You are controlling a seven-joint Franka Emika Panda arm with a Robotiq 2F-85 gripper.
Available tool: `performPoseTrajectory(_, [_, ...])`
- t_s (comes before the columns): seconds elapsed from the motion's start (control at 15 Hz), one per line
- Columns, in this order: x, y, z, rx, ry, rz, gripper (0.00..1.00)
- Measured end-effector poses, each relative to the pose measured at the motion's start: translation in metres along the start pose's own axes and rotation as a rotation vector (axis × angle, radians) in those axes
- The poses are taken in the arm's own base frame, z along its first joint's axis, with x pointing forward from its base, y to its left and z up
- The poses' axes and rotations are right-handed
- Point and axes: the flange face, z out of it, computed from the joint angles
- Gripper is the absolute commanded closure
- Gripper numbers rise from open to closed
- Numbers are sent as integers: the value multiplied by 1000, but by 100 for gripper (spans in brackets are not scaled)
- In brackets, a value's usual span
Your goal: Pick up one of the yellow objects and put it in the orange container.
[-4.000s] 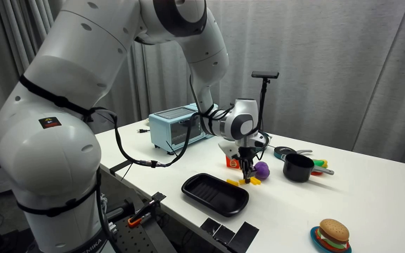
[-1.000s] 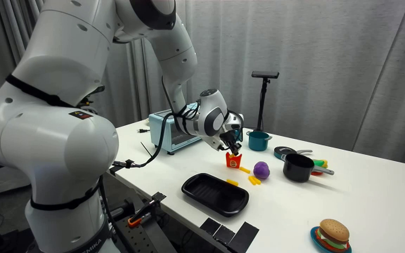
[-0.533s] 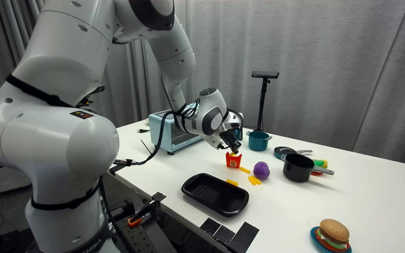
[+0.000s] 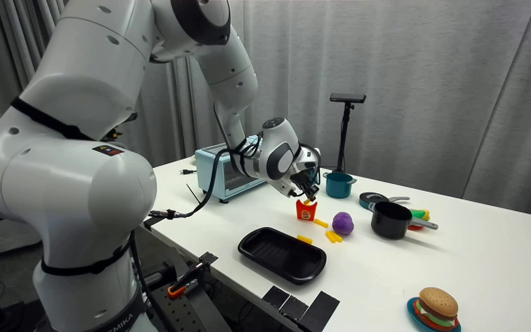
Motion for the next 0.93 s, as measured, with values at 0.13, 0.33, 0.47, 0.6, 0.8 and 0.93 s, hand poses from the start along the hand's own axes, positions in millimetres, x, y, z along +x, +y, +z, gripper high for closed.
performPoseTrajectory(0.13, [-1, 2, 3, -4, 4, -1, 49])
performPoseTrajectory(0.33, [-2, 4, 7, -10, 5, -7, 25])
performPoseTrajectory(0.47, [-2, 4, 9, -12, 5, -8, 11])
performPoseTrajectory(0.6, [-2, 4, 11, -14, 5, -10, 0])
performPoseTrajectory(0.8, [-1, 4, 11, -13, 7, -10, 0])
performPoseTrajectory(0.93, [0, 4, 10, -12, 10, -9, 0])
